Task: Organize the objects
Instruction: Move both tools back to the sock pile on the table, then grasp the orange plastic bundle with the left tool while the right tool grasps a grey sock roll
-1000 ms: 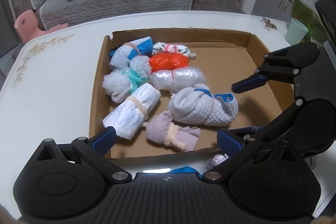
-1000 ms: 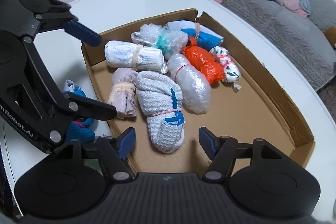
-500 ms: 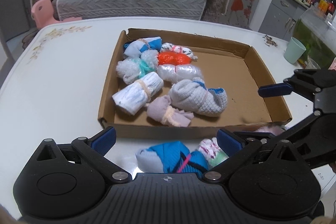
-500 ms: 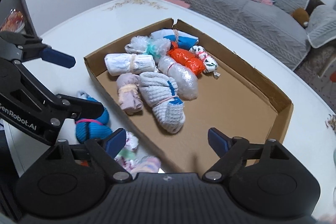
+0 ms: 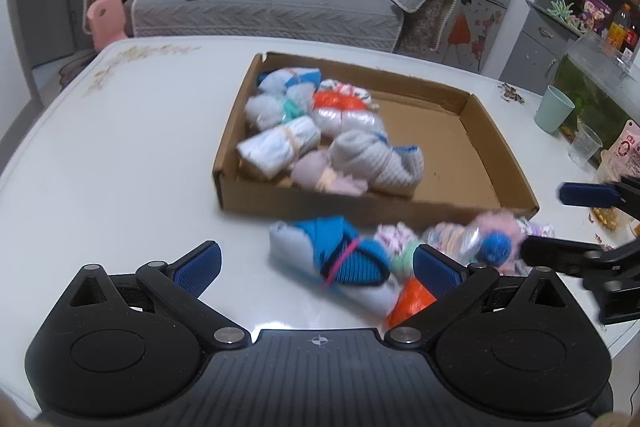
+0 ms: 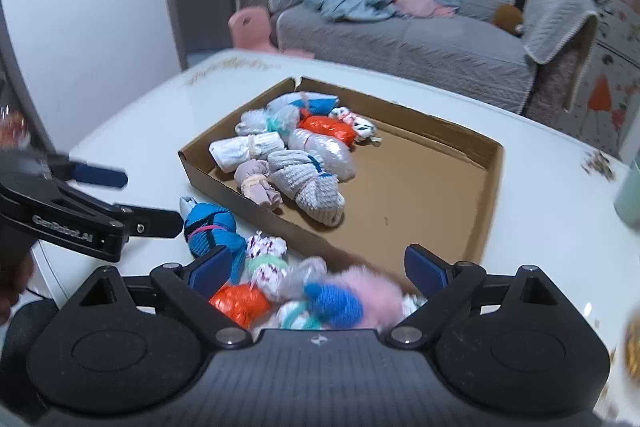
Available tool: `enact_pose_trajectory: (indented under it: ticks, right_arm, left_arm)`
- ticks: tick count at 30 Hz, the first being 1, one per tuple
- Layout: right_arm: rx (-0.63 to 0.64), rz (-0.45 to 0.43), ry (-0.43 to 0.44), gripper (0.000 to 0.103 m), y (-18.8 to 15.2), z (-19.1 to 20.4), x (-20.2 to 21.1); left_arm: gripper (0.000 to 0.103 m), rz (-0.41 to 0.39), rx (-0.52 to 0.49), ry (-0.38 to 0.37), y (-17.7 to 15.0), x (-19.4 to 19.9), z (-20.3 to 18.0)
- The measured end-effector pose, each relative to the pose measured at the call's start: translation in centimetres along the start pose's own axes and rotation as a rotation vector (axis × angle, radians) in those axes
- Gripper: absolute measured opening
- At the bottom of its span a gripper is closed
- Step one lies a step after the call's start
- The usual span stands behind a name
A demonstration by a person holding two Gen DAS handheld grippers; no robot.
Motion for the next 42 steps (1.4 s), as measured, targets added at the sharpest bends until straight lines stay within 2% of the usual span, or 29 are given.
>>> enact_pose_trajectory:
  ticks: [4, 7, 12, 14, 19, 26, 31, 34, 35, 36, 41, 42]
  right_arm:
    - [-0.03, -0.074, -0.047, 0.098, -3.2, 0.3, 2.2]
    - [-0.07, -0.136, -0.062, 0.099, -6.5, 0.5, 3.2]
    - [-0.08, -0.17, -0.113, 0.099, -10.9, 1.5, 2.5]
    - [-0.09, -0.166, -0.115, 0.098, -11.3, 1.6, 1.7]
    - [-0.102, -0.167, -0.148, 0.098, -11.0, 1.3, 0.2]
    - [-0.122, -0.148, -0.163, 0.099, -11.3, 0.3, -1.0]
    - [-0.136, -0.136, -0.135, 0.097, -11.2, -0.6, -1.8]
    - [-0.119, -0.118, -0.111, 0.085, -11.5, -1.1, -2.1]
    - [-0.102, -0.118, -0.108, 0.075, -11.6, -1.1, -2.1]
    - [-0.076, -0.12, -0.103, 0.059, -11.6, -1.1, -1.8]
    - [-0.042, -0.154, -0.07, 0.054, -13.1, -1.0, 0.2]
    - [-0.045, -0.161, -0.071, 0.054, -13.6, -0.9, 0.7]
  left_arm:
    - [0.103, -0.057, 0.035, 0.003, -2.6, 0.7, 1.3]
    - [0.103, -0.131, 0.05, 0.009, -5.2, 1.1, 1.7]
    - [0.103, -0.198, -0.031, -0.032, -8.7, 0.7, 0.0]
    - [0.103, -0.206, -0.084, -0.061, -9.4, 0.1, -1.2]
    - [0.102, -0.159, -0.15, -0.135, -10.3, -2.5, -3.4]
    - [0.102, -0.144, -0.2, -0.16, -9.4, -4.6, -4.4]
    - [0.095, -0.159, -0.222, -0.186, -8.9, -5.2, -4.7]
    - [0.091, -0.157, -0.245, -0.245, -9.0, -5.3, -5.0]
    - [0.089, -0.154, -0.261, -0.255, -9.1, -5.2, -5.2]
    - [0.086, -0.152, -0.285, -0.259, -9.4, -5.2, -5.6]
    - [0.075, -0.136, -0.371, -0.277, -10.1, -4.8, -7.1]
    - [0.075, -0.131, -0.377, -0.283, -10.2, -4.8, -7.3]
Point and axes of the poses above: each gripper's, at about its wrist camera, not at the fingertips, and x roughly against the way its jaws point, z to its left, y to its top, the point moved 2 cm from there along -x, roughly the way its jaws point, and after that the axes turned 8 degrees about x, right-handed, at the moved point
